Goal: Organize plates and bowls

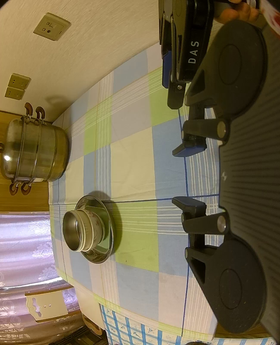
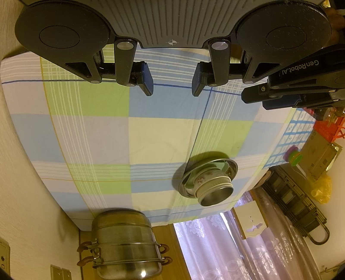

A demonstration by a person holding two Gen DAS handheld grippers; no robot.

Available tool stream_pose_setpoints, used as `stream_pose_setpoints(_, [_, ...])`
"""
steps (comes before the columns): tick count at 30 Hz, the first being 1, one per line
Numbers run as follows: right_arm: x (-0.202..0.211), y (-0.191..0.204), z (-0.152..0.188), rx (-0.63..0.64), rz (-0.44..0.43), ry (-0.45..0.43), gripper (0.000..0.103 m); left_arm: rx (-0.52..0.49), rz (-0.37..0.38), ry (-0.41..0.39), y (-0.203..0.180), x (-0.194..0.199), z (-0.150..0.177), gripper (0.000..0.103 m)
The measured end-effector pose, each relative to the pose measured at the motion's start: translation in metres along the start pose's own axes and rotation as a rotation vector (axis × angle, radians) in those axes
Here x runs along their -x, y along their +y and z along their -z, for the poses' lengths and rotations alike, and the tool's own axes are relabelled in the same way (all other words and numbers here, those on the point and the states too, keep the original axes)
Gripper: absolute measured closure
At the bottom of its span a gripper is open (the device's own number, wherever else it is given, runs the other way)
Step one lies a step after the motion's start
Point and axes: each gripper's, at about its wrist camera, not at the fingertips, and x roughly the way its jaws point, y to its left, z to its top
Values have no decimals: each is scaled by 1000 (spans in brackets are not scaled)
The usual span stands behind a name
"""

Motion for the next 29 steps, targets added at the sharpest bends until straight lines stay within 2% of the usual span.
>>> stream_pose_setpoints(29, [-7,4,-3,10,8,13,63,8,6,-3,7,-7,-3,66])
